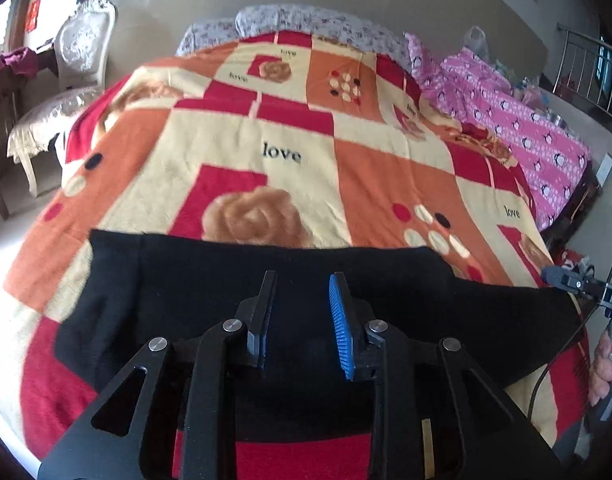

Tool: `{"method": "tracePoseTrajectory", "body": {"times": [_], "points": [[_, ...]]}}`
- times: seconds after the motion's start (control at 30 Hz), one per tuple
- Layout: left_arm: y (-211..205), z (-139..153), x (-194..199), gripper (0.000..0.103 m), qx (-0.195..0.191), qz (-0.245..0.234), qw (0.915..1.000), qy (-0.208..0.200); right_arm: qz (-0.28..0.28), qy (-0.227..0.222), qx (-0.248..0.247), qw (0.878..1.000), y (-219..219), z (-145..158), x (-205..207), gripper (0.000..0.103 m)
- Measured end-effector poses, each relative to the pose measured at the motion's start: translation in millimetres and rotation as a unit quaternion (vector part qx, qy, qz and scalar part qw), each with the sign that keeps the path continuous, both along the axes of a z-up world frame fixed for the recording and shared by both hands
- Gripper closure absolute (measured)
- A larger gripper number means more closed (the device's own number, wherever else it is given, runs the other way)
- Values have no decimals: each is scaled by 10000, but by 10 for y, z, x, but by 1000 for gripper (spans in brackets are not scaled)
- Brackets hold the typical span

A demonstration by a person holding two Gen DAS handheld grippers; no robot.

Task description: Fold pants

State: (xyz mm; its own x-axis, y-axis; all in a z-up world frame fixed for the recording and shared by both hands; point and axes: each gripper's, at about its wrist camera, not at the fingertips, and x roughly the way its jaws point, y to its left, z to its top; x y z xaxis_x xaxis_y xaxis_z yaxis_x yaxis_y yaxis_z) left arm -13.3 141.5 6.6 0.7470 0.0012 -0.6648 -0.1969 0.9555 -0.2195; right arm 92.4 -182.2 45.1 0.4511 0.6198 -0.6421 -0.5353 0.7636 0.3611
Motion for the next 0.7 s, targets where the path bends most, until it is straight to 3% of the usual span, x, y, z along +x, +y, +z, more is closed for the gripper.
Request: {"method": "tracePoseTrajectory", "body": {"times": [0.07,0.17,0.23,0.27,0.33,0.4,0.47,0.5,0.57,0.6,0.67,0.7], "points": [[98,-209,134,78,-88,230,9989,391,491,222,243,9983,511,-33,60,76],[454,-282,121,83,-742,360,9960,332,1497,799,375,9848,1355,-231,140,76],[644,-252,42,86,-544,712,9951,408,1927,955,230,9763,1791,-363,196,76],[729,-279,-12,90,-553,715,9951,404,1859,825,-60,9791,1916,-429,237,76],[792,-316,-115,95,-609,649,9956,303,1451,628,-573,9858,1973,-550,370,86],[731,-327,-191,94,-370,645,9972,123,1174,937,-8,9887,1841,-578,461,86],[688,-366,-239,94,-220,698,9973,-68,1014,677,-28,9925,1823,-493,390,81],[716,-370,-253,94,-314,692,9970,-118,1083,397,67,9933,1816,-404,297,80],[824,-407,-268,94,-634,647,9956,-244,1643,346,324,9853,1914,-350,213,79],[887,-422,-311,94,-865,631,9936,-369,1663,292,98,9856,1973,-364,189,79],[956,-406,-429,94,-1038,848,9894,-558,1141,235,-664,9910,2033,-519,251,82],[965,-374,-523,94,-1005,1028,9873,-677,1057,255,-337,9935,1966,-553,275,81]]}}
